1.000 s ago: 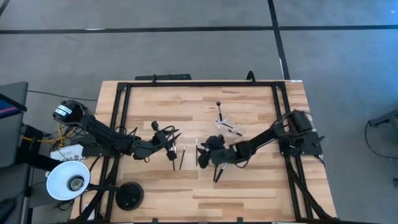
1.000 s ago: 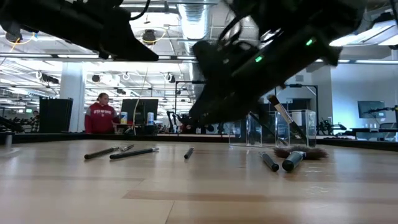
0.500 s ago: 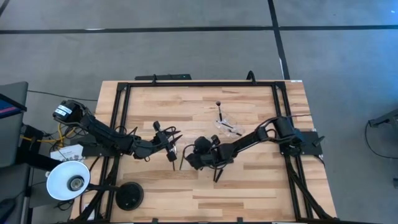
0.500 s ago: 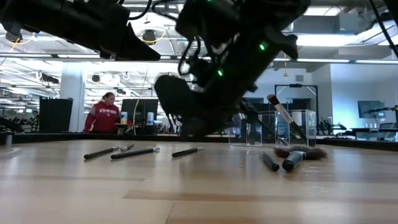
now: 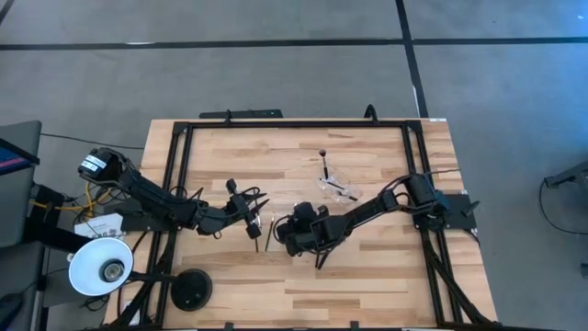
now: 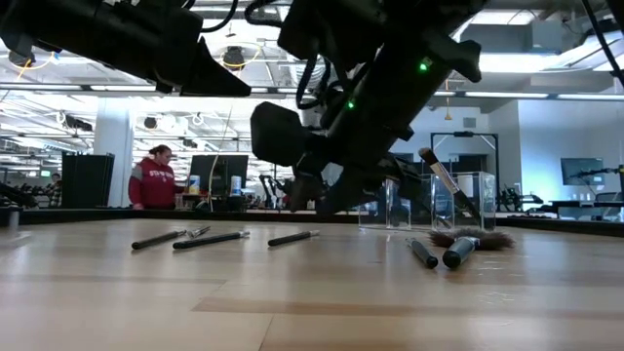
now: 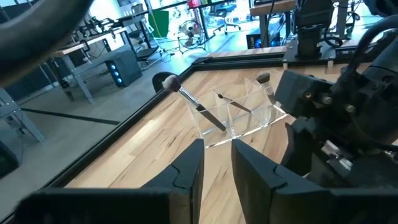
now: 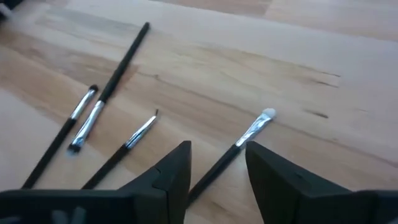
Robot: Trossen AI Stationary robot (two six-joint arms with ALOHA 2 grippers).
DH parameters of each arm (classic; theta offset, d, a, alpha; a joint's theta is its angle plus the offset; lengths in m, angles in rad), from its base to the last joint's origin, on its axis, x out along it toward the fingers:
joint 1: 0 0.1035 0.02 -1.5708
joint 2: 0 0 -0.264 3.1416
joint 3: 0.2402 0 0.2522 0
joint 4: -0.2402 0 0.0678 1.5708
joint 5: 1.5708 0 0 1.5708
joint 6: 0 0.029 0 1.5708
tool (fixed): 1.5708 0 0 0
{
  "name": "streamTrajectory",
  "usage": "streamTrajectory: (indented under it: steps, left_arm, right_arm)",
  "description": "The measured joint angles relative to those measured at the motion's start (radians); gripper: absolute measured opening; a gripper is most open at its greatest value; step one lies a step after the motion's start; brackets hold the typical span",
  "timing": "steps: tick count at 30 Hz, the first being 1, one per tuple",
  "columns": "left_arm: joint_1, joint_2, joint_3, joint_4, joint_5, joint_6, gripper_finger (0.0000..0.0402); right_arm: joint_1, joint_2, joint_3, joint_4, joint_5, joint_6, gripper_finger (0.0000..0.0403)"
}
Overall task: Put items in baskets/containers
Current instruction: Put the eyeshadow brush into the transparent organizer
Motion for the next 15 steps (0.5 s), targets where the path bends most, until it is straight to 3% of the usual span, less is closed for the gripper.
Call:
streamTrajectory:
  steps: [10, 15]
  left_arm:
    - [0.000, 0.001, -0.001, 0.000, 0.000, 0.000, 0.0079]
    - [0.000, 0.001, -0.006, -0.001, 0.000, 0.000, 0.0079]
  right_arm:
    - [-0.038, 0.093, 0.005, 0.094, 0.036, 0.016, 0.0157]
    - [-0.051, 0.138, 0.005, 0.177, 0.053, -0.154, 0.0114]
